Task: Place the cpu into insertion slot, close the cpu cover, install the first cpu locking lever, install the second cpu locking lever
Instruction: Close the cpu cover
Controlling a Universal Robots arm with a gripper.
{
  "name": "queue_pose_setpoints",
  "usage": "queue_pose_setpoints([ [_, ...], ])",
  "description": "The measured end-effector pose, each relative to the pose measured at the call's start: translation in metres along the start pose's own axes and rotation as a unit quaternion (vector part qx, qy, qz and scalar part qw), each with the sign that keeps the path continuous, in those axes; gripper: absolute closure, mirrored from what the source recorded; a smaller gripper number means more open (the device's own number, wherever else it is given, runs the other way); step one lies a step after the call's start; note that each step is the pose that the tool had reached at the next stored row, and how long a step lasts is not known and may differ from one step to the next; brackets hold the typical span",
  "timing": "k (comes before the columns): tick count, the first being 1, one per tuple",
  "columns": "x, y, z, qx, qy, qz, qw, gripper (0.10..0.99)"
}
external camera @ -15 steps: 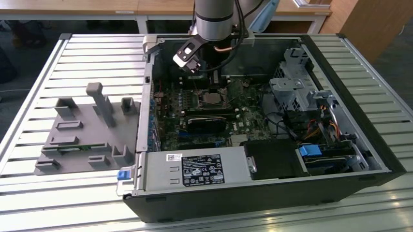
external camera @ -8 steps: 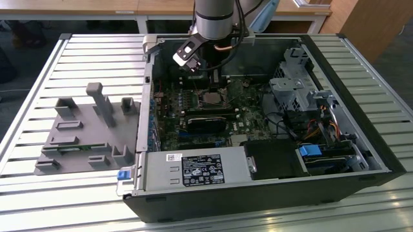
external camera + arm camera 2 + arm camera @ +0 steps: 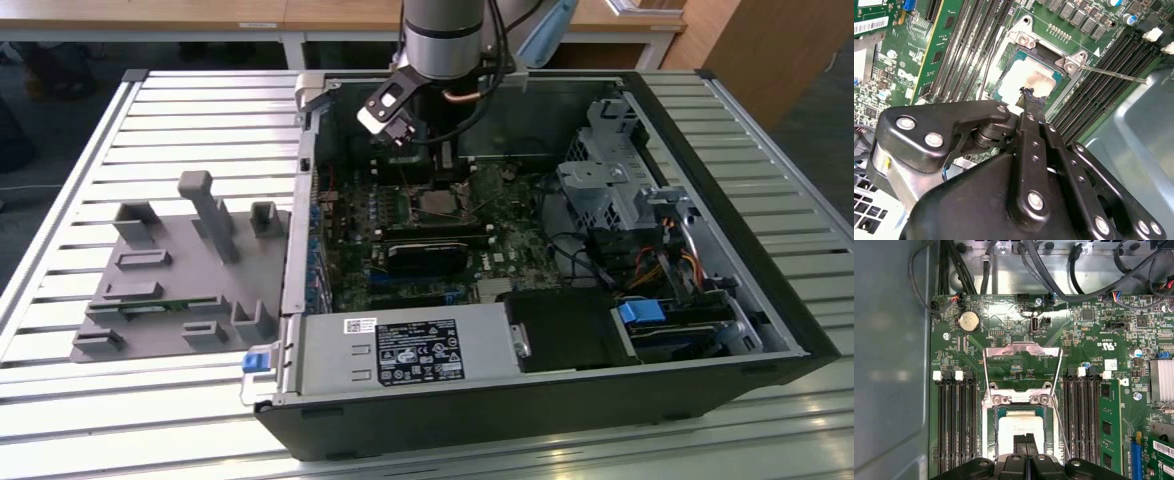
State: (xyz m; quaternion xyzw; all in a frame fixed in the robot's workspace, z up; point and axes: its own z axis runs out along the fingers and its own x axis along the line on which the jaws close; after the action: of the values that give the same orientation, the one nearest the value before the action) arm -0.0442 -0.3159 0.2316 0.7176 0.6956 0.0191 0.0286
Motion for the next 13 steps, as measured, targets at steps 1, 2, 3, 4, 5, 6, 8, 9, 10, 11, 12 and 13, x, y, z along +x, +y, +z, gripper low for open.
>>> queue_pose_setpoints([
  [1, 0.0000, 0.0000, -0.0003, 0.0000, 0.0000, 0.000, 1.0000, 0.980],
  [2, 0.0000, 0.0000, -0.0006, 0.0000, 0.0000, 0.000, 1.0000, 0.980],
  [3, -0.0001, 0.0000, -0.0010, 0.0000, 0.0000, 0.000, 1.0000, 0.980],
  [4, -0.0001, 0.0001, -0.0014, 0.0001, 0.0000, 0.000, 1.0000, 0.980],
  [5, -0.0001, 0.0001, -0.0020, 0.0000, 0.0000, 0.000, 1.0000, 0.980],
  [6, -0.0001, 0.0002, -0.0029, 0.0001, 0.0000, 0.000, 1.0000, 0.980],
  [8, -0.0001, 0.0004, -0.0055, 0.0001, -0.0001, 0.000, 1.0000, 0.980],
  [9, -0.0001, 0.0005, -0.0071, 0.0001, 0.0000, 0.000, 1.0000, 0.980],
  [10, -0.0001, 0.0006, -0.0089, 0.0000, 0.0000, 0.000, 1.0000, 0.980],
  [11, -0.0001, 0.0007, -0.0111, 0.0000, 0.0000, 0.000, 1.0000, 0.980],
  [12, -0.0002, 0.0009, -0.0135, 0.0001, 0.0000, 0.000, 1.0000, 0.980],
  [13, -0.0002, 0.0011, -0.0161, 0.0000, 0.0000, 0.000, 1.0000, 0.980],
])
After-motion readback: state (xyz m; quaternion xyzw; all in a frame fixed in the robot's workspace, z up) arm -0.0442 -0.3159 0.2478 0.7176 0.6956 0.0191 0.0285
